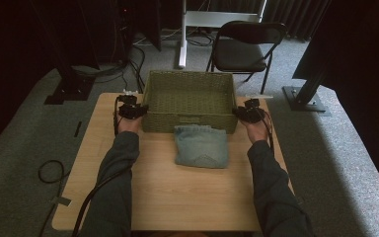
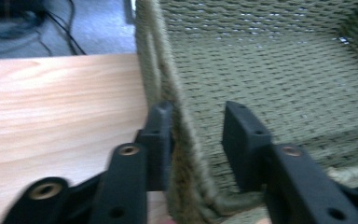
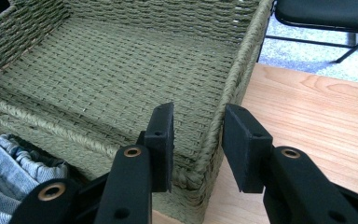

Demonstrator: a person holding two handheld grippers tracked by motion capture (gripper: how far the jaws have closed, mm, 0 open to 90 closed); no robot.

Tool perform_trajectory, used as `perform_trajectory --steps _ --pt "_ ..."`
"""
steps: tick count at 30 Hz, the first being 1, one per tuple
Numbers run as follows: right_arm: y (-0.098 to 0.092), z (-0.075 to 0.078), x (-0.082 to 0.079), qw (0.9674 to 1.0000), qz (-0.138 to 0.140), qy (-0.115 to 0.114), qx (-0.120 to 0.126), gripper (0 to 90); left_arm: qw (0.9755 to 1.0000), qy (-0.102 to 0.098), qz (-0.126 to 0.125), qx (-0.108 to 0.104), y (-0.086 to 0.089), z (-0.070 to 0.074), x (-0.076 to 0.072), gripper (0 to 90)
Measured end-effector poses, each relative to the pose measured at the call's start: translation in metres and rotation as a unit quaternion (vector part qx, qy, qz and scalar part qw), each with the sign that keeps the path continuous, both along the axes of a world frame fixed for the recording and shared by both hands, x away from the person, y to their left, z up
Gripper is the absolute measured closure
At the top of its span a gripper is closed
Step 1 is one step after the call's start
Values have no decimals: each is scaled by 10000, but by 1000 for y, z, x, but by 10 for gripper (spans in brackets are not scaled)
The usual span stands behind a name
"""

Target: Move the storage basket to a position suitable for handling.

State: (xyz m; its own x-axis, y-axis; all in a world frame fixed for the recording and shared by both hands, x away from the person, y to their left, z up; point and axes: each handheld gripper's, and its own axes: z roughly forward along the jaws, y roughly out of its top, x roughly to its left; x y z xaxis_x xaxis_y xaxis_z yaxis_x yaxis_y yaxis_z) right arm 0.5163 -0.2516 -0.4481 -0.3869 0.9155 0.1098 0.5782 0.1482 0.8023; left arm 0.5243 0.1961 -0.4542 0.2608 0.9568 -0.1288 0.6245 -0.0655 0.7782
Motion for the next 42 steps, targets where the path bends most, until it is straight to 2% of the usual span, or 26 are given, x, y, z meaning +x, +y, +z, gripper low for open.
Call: perform_trajectory --steps 4,5,11,19,29,42 --pt "-1 0 0 10000 7 27 51 642 9999 112 71 11 -2 0 0 714" --pt "-1 0 0 9999 3 43 95 643 9999 160 46 -36 0 0 -1 714" --pt "0 1 -4 9999 16 116 45 646 9997 228 -46 57 1 2 -8 712" --pt "-2 2 -22 9997 180 142 22 636 9997 221 -111 26 3 2 -25 710" --pt "-2 4 -40 9993 312 160 -103 633 9998 197 -57 33 2 1 -51 706" --pt "-1 4 -49 9993 325 161 -71 637 9996 236 -42 124 3 3 -63 716"
